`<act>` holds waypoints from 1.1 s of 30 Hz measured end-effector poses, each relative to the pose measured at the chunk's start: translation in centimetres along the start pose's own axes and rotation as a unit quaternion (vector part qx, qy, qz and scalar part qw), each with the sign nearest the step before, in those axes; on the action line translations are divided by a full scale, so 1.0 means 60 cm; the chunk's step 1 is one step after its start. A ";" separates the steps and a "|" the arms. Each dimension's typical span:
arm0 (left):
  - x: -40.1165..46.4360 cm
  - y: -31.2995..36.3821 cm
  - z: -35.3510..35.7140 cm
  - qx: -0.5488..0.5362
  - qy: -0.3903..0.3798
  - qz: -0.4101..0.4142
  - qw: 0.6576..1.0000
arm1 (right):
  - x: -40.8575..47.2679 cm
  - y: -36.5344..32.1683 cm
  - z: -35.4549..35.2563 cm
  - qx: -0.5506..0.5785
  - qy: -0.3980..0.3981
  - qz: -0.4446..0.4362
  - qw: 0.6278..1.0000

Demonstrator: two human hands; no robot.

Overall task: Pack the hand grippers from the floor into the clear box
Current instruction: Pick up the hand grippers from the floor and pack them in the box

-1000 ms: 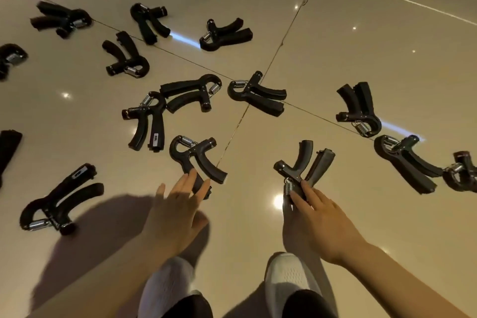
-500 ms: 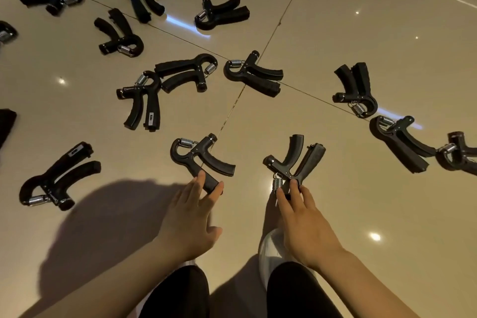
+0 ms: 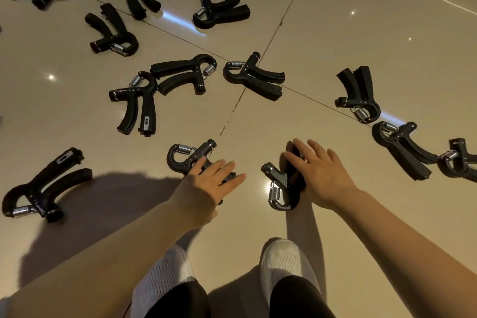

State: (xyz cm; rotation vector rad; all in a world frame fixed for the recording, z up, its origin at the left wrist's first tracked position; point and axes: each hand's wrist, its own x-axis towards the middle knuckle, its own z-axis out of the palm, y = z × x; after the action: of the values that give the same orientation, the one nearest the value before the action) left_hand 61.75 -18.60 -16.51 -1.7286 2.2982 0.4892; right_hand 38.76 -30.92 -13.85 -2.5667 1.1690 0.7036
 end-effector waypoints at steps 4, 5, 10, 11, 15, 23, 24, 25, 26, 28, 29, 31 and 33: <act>0.003 0.007 0.014 -0.017 -0.020 -0.017 1.000 | -0.014 -0.010 0.026 0.021 -0.013 0.048 0.999; 0.000 0.002 0.025 -0.031 0.004 -0.006 0.999 | -0.020 -0.017 0.034 0.014 0.004 0.061 0.998; -0.011 -0.004 0.027 -0.062 0.083 0.003 0.995 | -0.045 -0.042 0.074 0.035 0.030 0.098 0.994; -0.012 -0.005 0.023 -0.069 0.092 -0.003 0.993 | -0.049 -0.047 0.079 0.042 0.041 0.097 0.994; -0.024 -0.008 0.007 -0.100 0.107 -0.022 0.989 | -0.055 -0.050 0.068 0.075 0.035 0.077 0.994; -0.065 -0.015 -0.065 -0.221 0.345 -0.119 0.905 | -0.063 0.009 0.073 0.091 0.014 0.034 0.995; -0.071 -0.017 -0.063 -0.234 0.366 -0.128 0.892 | -0.063 0.009 0.076 0.093 0.023 0.033 0.995; -0.076 -0.017 -0.059 -0.233 0.379 -0.136 0.885 | -0.063 0.008 0.078 0.104 0.032 0.035 0.993; -0.080 -0.015 -0.055 -0.226 0.386 -0.142 0.883 | -0.064 0.008 0.080 0.121 0.040 0.039 0.991; -0.084 -0.011 -0.045 -0.210 0.385 -0.159 0.884 | -0.064 0.008 0.081 0.146 0.052 0.043 0.987; -0.084 -0.009 -0.041 -0.200 0.377 -0.169 0.888 | -0.064 0.008 0.083 0.150 0.058 0.041 0.986; -0.083 -0.010 -0.034 -0.181 0.358 -0.181 0.898 | -0.063 0.008 0.086 0.150 0.063 0.041 0.986; -0.081 -0.012 -0.030 -0.146 0.357 -0.180 0.905 | -0.060 0.007 0.088 0.144 0.060 0.040 0.987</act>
State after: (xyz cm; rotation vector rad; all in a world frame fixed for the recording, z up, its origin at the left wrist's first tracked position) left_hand 63.86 -15.21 -13.14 -2.7881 2.2976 0.1293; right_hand 34.66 -26.80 -16.53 -2.3572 1.3097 0.3663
